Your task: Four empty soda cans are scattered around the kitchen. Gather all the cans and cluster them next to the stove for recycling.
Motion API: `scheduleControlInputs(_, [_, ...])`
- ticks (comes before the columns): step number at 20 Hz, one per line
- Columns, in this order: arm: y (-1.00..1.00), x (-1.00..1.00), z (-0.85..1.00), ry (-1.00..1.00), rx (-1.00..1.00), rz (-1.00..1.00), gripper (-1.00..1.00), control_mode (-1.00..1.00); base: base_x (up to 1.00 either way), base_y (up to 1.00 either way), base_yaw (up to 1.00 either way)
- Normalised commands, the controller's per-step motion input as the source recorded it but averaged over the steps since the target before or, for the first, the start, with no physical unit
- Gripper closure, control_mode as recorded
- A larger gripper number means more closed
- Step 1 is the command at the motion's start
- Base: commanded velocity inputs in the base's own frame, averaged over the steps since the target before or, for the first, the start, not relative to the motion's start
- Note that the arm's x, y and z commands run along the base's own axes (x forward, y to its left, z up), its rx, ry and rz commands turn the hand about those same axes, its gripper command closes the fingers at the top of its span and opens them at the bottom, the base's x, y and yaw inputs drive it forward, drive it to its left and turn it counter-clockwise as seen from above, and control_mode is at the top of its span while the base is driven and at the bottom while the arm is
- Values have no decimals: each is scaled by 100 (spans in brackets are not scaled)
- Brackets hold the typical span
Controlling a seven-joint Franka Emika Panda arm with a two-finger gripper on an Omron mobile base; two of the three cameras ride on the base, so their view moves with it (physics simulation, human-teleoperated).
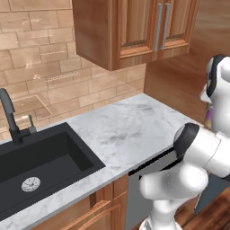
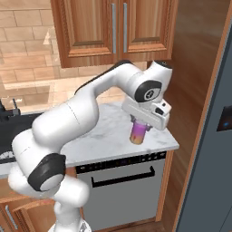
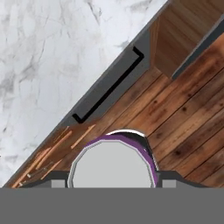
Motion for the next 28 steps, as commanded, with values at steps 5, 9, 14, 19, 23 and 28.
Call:
scheduleControlInputs(5, [-2, -60, 24, -2, -1, -2, 100, -100, 0, 0, 0])
scheduleControlInputs(9, [-3, -49, 16, 0, 0, -2, 100, -100, 0, 0, 0])
scheduleControlInputs(14, [-2, -22, 2, 0, -1, -3, 100, 100, -12, -8, -4])
scheduleControlInputs(19, [0, 0, 0, 0, 0, 0, 100, 100, -36, -48, -13])
scheduleControlInputs(23, [0, 0, 0, 0, 0, 0, 100, 100, -23, -66, -20])
scheduleControlInputs(28, [0, 0, 0, 0, 0, 0, 100, 100, -17, -72, -26])
